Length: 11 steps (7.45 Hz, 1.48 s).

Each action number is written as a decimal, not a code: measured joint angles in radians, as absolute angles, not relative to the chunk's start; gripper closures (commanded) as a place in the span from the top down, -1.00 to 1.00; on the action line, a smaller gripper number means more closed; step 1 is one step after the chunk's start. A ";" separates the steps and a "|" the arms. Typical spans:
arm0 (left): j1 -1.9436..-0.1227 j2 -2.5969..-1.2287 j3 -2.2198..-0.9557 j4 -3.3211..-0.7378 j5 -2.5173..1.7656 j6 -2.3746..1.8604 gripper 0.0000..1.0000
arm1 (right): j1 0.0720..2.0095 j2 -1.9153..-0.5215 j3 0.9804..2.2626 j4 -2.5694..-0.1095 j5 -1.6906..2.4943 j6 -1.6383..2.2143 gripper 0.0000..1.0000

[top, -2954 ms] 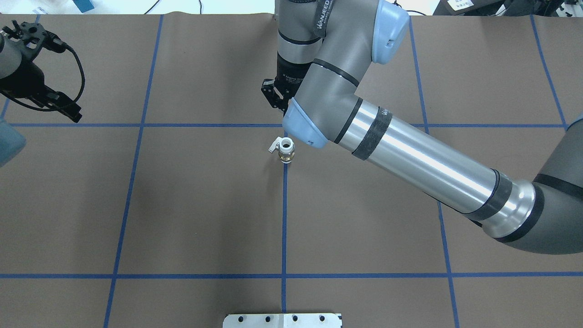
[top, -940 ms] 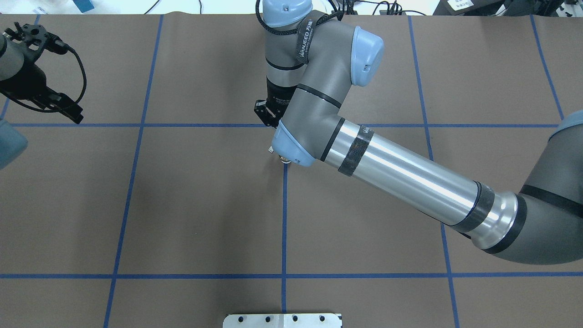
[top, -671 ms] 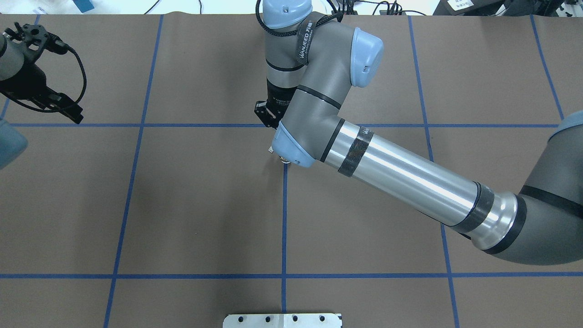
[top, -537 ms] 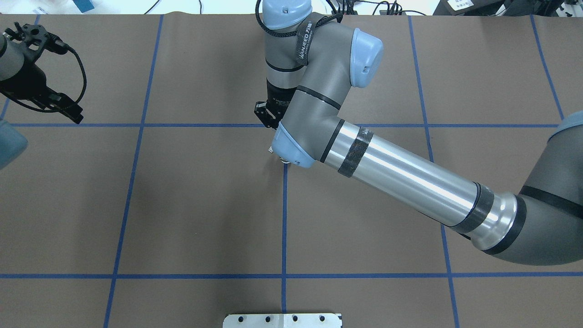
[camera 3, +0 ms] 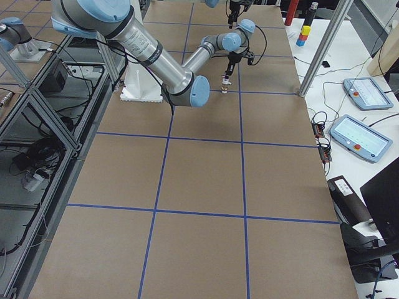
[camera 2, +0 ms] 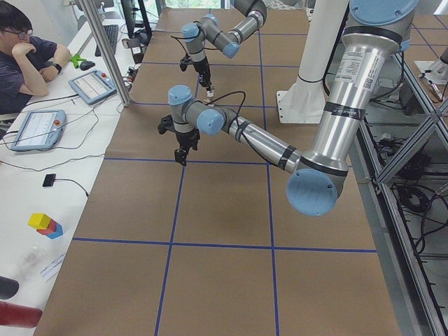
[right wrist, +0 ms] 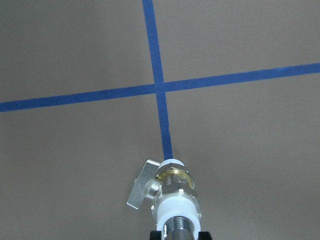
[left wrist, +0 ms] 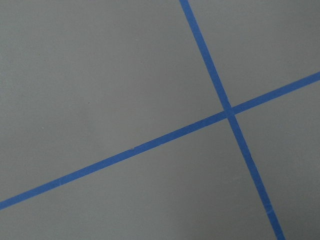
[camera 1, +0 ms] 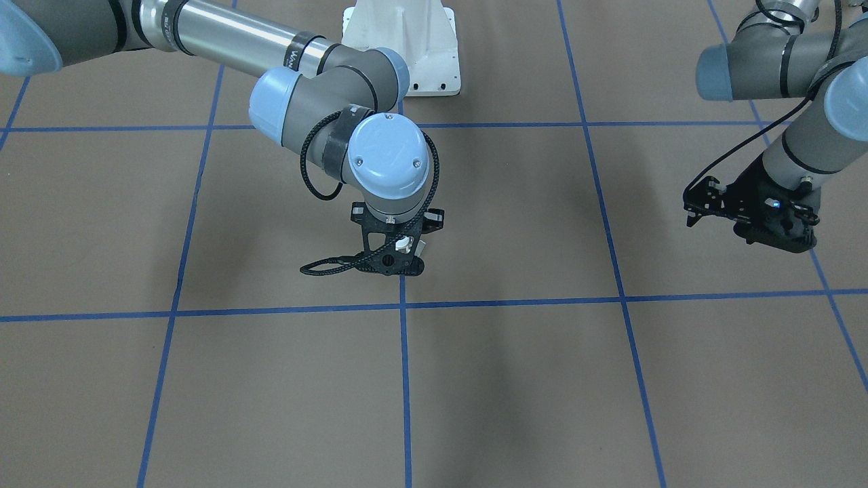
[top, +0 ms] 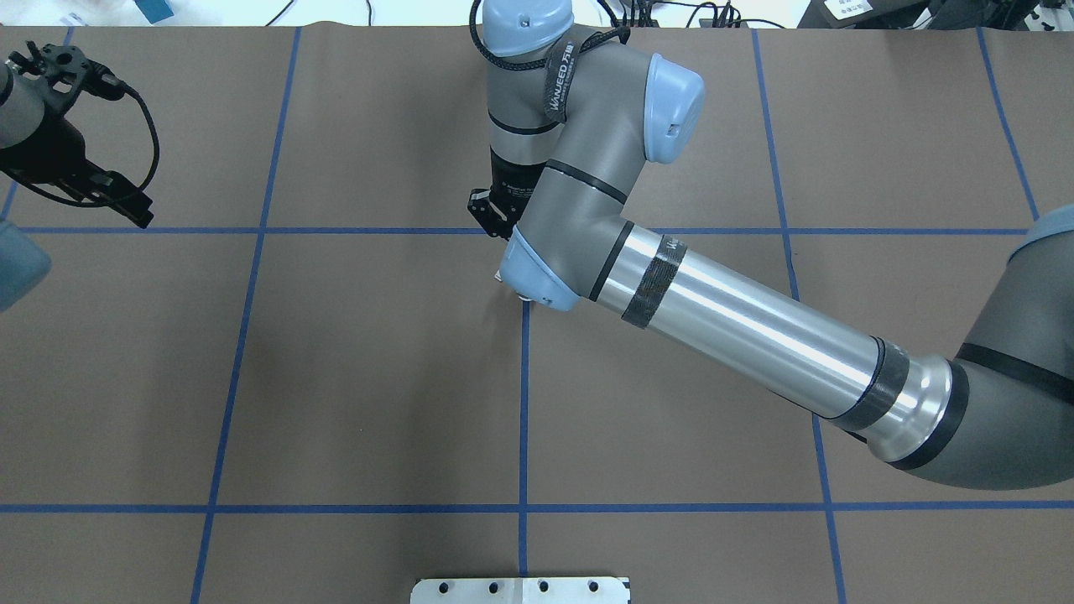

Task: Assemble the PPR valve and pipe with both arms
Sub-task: 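Press the silver pipe down into the valve's white socket with the right gripper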

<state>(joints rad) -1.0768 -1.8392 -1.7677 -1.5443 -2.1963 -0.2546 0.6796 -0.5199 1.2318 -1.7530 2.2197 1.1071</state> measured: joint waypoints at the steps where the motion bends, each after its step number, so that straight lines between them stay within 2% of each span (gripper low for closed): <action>1: -1.077 -1.839 -1.767 -1.545 -2.196 -0.255 1.00 | 0.680 -0.521 1.232 -1.752 2.220 1.106 -1.00; 11: -1.076 -1.839 -1.767 -1.544 -2.195 -0.255 1.00 | 0.671 -0.540 1.225 -1.704 2.219 1.108 -1.00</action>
